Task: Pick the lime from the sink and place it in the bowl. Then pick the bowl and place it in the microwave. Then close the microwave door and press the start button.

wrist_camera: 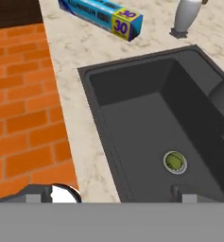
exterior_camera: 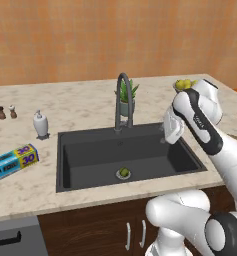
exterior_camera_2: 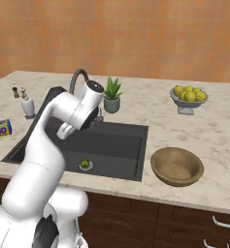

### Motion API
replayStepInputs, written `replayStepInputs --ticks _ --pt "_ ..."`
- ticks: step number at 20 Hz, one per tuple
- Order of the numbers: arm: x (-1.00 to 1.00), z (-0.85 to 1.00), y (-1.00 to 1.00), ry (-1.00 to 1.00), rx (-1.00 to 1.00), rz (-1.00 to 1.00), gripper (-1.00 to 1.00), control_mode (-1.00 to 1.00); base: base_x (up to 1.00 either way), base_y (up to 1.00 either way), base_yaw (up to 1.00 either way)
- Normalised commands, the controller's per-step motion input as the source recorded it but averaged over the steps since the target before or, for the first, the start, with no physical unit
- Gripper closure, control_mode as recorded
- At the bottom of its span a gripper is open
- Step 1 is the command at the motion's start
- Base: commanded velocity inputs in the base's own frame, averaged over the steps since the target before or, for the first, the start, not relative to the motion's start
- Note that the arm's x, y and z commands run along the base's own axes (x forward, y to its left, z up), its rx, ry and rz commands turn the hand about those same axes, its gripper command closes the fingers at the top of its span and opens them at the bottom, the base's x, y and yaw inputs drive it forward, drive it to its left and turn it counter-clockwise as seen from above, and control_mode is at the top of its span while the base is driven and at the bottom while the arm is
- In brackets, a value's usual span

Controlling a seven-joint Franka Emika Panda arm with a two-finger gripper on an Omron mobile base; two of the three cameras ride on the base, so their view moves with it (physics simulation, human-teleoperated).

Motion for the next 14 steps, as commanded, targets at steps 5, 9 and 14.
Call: replayStepInputs --ticks 5,9,14 --pt "0.42 0.00 0.00 0.00 0.00 0.16 -1.00 -1.00 0.00 0.00 0.00" --pt "0.35 -0.02 0.00 -0.02 0.00 0.16 -1.00 -1.00 0.00 0.00 0.00" --pt "0.14 -0.10 -0.11 -0.10 0.00 0.14 -1.00 -1.00 0.00 0.00 0.00"
